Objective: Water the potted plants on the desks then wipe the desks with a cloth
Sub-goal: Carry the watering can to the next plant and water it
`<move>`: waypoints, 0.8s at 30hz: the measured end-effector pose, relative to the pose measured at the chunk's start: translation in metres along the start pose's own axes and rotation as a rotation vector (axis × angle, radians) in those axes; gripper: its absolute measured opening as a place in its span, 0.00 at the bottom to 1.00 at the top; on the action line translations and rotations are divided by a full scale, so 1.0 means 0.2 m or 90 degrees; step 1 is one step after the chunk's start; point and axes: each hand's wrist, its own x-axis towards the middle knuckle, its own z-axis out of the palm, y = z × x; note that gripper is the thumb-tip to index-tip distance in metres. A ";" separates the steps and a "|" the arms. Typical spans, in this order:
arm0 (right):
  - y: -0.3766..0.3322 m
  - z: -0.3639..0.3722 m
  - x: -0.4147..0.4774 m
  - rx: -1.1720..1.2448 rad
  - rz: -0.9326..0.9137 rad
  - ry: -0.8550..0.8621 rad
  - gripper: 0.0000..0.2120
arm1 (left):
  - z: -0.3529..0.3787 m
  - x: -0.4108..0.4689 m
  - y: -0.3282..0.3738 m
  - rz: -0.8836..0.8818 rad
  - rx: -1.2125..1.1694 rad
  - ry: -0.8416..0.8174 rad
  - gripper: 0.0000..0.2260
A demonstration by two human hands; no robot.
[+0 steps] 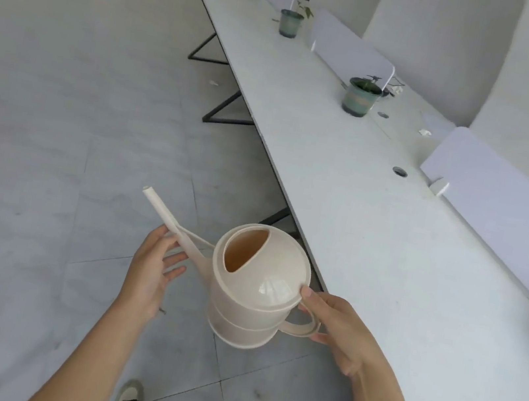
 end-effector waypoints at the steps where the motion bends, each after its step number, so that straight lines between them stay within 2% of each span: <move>1: -0.04 0.04 0.05 -0.006 0.001 0.001 0.15 | -0.04 0.05 0.03 -0.003 -0.003 -0.003 0.10; 9: -0.37 0.42 0.38 0.031 -0.001 0.015 0.13 | -0.26 0.49 0.33 0.007 0.006 -0.049 0.17; 13: -0.52 0.53 0.52 0.037 0.004 0.025 0.31 | -0.27 0.71 0.47 0.010 0.001 -0.061 0.18; 15: -0.58 0.55 0.61 0.042 0.005 0.026 0.35 | -0.24 0.82 0.52 0.012 0.009 -0.065 0.17; 20: -0.70 0.53 0.87 0.084 -0.004 0.021 0.21 | -0.15 1.11 0.61 0.004 0.017 -0.072 0.18; 21: -0.73 0.52 0.94 0.084 -0.003 0.027 0.21 | -0.12 1.17 0.62 0.004 0.021 -0.073 0.18; 24: -0.82 0.47 1.18 0.072 -0.007 0.027 0.32 | -0.05 1.37 0.67 0.012 0.036 -0.071 0.19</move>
